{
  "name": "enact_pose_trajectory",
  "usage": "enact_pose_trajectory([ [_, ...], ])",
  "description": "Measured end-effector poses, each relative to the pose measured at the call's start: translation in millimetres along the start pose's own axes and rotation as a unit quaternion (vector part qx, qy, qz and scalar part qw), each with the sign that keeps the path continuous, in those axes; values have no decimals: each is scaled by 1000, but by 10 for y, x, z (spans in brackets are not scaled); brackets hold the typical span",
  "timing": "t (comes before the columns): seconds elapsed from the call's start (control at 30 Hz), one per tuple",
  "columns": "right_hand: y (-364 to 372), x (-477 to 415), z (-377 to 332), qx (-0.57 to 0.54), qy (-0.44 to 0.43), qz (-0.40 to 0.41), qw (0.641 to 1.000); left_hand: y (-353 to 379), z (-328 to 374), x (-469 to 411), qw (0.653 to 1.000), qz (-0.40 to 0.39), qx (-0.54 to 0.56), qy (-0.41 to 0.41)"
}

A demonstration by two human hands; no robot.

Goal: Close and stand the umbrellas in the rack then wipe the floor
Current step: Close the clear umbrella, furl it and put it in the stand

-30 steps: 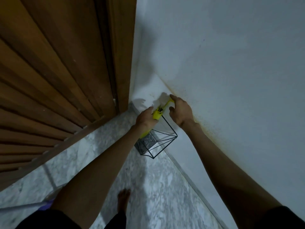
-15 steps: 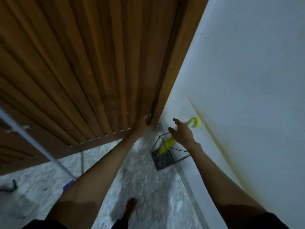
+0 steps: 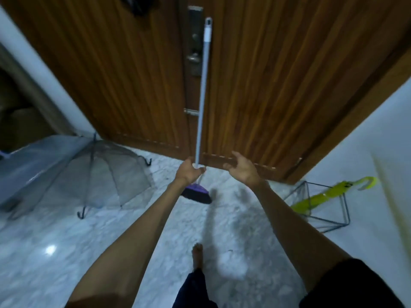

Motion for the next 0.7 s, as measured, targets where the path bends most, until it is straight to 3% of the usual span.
enact_pose_trajectory([
  [0.3,1907,146,-1685,91,-116,-140,979,-1551,-1873,1348,983,132,50,-118],
  [0.7,4611,483,-3660,141,-150,-241,948,-3342,-4041,2663,954,186,144,-187],
])
Point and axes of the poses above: each hand's wrist, its own x-axis away from the middle knuckle, its own y-axis out of the palm, z = x × y, the point moved 6 cm from there along -x, towards the middle knuckle, and after that the axes turned 12 degrees about -z, right-handed, at the moved point
